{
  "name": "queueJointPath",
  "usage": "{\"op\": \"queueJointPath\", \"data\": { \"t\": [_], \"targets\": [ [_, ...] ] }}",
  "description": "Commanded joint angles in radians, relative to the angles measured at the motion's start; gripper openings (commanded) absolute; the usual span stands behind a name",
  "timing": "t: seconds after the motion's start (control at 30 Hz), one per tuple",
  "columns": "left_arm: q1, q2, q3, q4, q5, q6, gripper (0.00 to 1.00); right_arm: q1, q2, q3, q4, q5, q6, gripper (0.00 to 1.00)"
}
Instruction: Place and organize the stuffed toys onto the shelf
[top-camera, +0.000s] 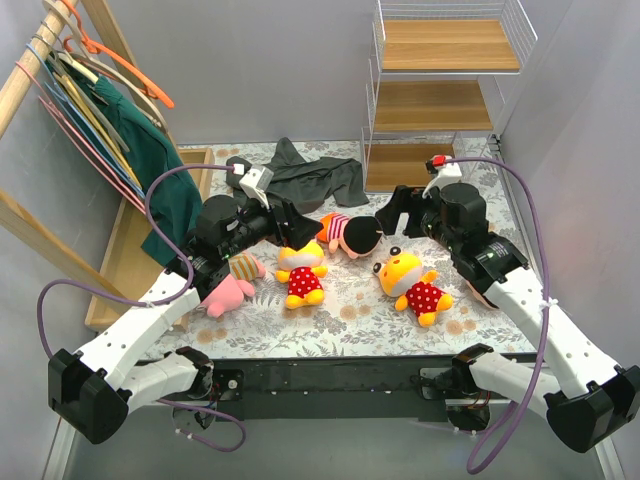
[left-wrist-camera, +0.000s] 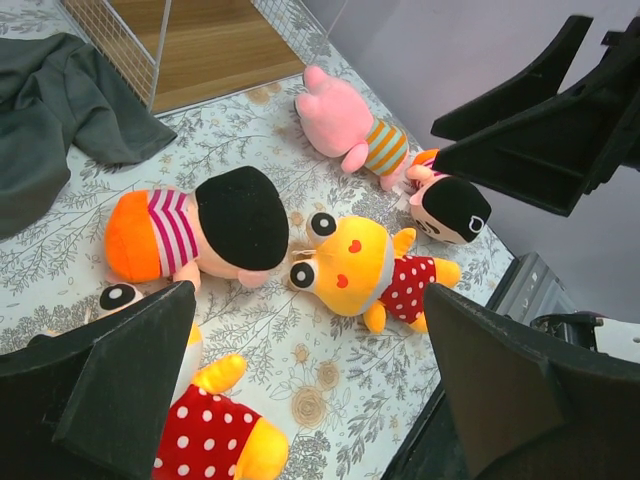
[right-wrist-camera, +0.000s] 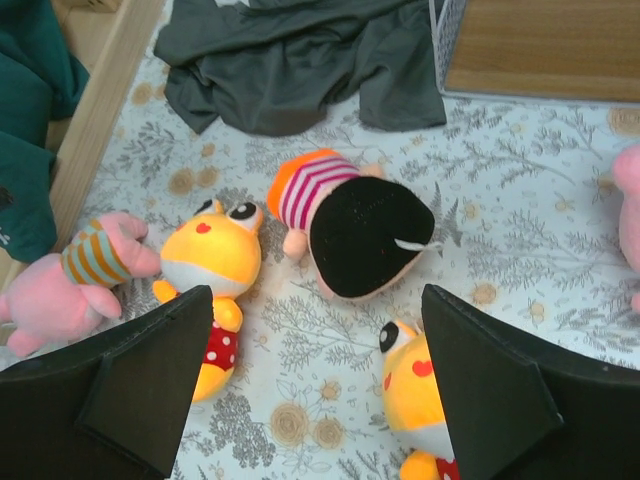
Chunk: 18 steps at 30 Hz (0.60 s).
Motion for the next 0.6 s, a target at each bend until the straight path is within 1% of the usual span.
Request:
{"op": "queueJointPath", "data": {
  "t": [0.0, 0.03, 0.1, 0.13, 0.17, 0.2, 0.23, 0.27, 0.3, 0.4, 0.47, 0.57],
  "targets": [
    [-0.005, -0.014, -0.006, 0.008, -0.038, 0.012, 0.98, 0.002, -0.016, -0.025, -0.082, 0.03, 0.023, 0.9],
    [-0.005, -0.009, -0.003, 0.008, -0.039, 0.017, 0.98, 0.005, -0.013, -0.036, -0.09, 0.024, 0.017, 0.89],
    [-0.007, -0.003, 0.0, 0.002, -0.05, 0.019, 0.98, 0.003, 0.004, -0.047, -0.113, 0.025, 0.023, 0.83],
    [-0.008, 0.0, -0.001, 0.0, -0.061, 0.019, 0.98, 0.003, 0.013, -0.05, -0.124, 0.033, 0.028, 0.79],
    [-0.008, 0.006, 0.0, -0.003, -0.076, 0.02, 0.98, 0.003, 0.039, -0.05, -0.15, 0.037, 0.032, 0.77],
    [-0.008, 0.011, 0.003, -0.011, -0.082, 0.023, 0.98, 0.003, 0.054, -0.047, -0.174, 0.062, 0.05, 0.75],
    [-0.011, 0.014, 0.005, -0.017, -0.088, 0.031, 0.98, 0.003, 0.088, -0.042, -0.199, 0.082, 0.064, 0.69],
    [-0.011, 0.02, 0.009, -0.02, -0.103, 0.034, 0.98, 0.003, 0.102, -0.039, -0.252, 0.106, 0.089, 0.67],
    [-0.013, 0.02, 0.009, -0.023, -0.108, 0.034, 0.98, 0.003, 0.117, -0.034, -0.277, 0.152, 0.125, 0.65],
    [-0.014, 0.023, 0.008, -0.023, -0.113, 0.04, 0.98, 0.002, 0.166, -0.025, -0.338, 0.207, 0.147, 0.62],
    [-0.014, 0.028, 0.009, -0.023, -0.111, 0.04, 0.98, 0.003, 0.2, -0.014, -0.374, 0.226, 0.16, 0.61],
    [-0.014, 0.033, 0.009, -0.023, -0.101, 0.036, 0.98, 0.003, 0.229, -0.021, -0.377, 0.232, 0.149, 0.59]
  ]
}}
